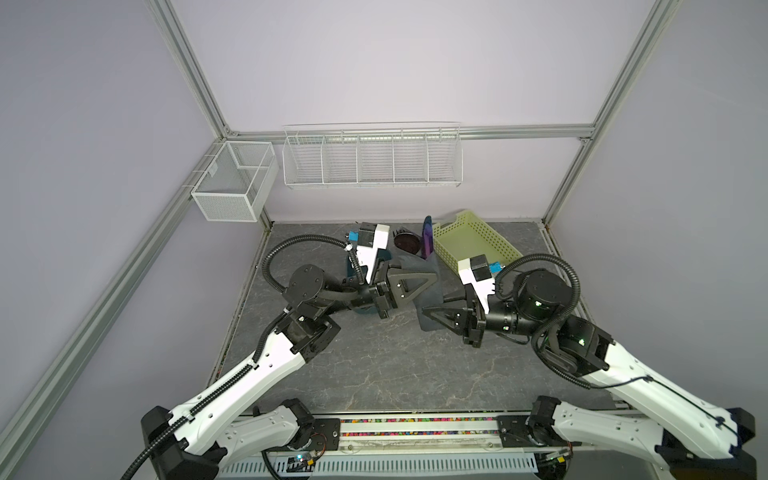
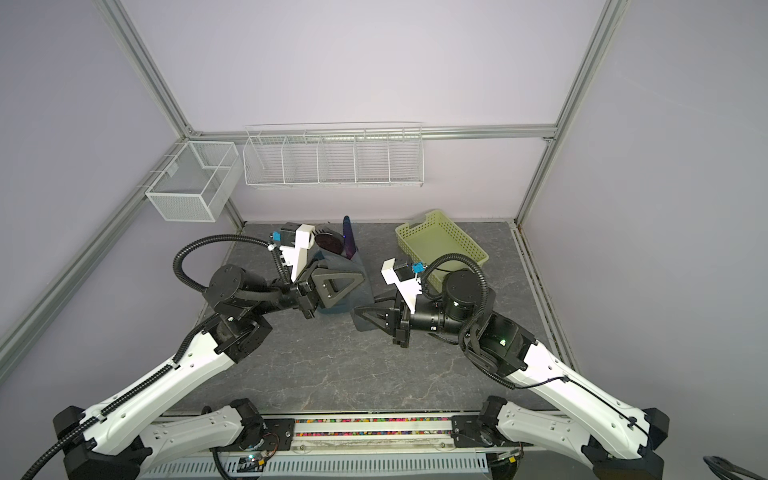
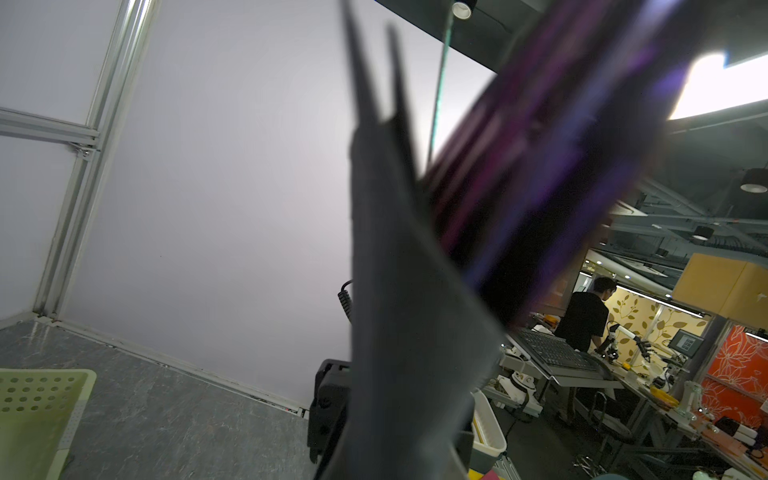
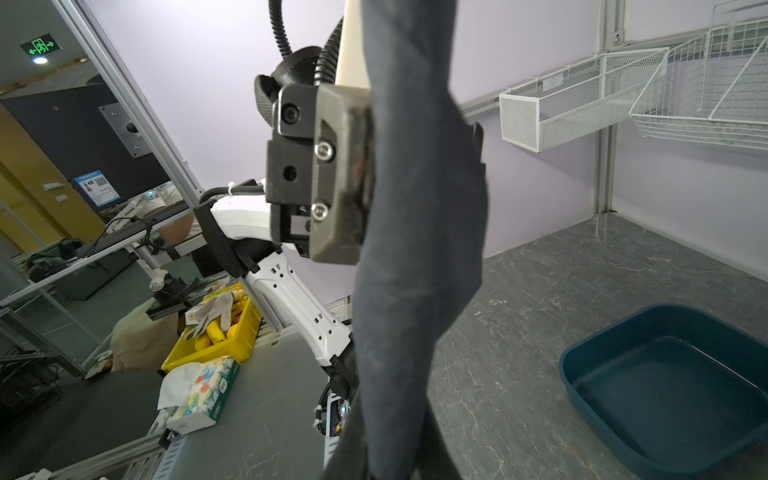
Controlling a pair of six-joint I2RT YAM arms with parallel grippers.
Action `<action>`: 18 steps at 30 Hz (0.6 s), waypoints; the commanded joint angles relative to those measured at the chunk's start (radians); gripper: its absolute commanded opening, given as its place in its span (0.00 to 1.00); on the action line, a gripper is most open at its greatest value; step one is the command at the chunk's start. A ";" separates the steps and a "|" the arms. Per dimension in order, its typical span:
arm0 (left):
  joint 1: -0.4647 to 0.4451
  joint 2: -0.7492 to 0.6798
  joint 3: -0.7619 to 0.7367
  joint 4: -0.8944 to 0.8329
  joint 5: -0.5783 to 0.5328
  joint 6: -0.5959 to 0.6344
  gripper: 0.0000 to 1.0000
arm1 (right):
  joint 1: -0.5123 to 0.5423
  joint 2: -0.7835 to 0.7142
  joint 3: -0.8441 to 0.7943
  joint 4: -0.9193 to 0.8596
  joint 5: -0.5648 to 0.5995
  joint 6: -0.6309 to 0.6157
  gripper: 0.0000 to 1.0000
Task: Place the utensils on the paper napkin and roll it up
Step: 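Press the wrapped bundle between both grippers, tightening the napkin around the utensils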
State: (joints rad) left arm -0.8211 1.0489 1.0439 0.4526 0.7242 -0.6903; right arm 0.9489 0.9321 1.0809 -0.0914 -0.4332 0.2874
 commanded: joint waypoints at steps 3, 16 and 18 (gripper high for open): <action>-0.001 -0.038 0.031 -0.066 -0.049 0.061 0.35 | -0.004 -0.066 -0.042 0.106 0.022 -0.031 0.06; -0.065 0.046 0.043 0.092 0.150 0.016 0.61 | -0.004 -0.044 -0.053 0.256 -0.059 0.024 0.06; -0.090 0.066 0.065 0.075 0.170 0.032 0.62 | -0.004 -0.033 -0.048 0.269 -0.082 0.035 0.06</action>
State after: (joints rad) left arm -0.8860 1.0966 1.0588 0.4824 0.8185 -0.6685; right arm 0.9485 0.8886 1.0260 0.0750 -0.4660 0.3027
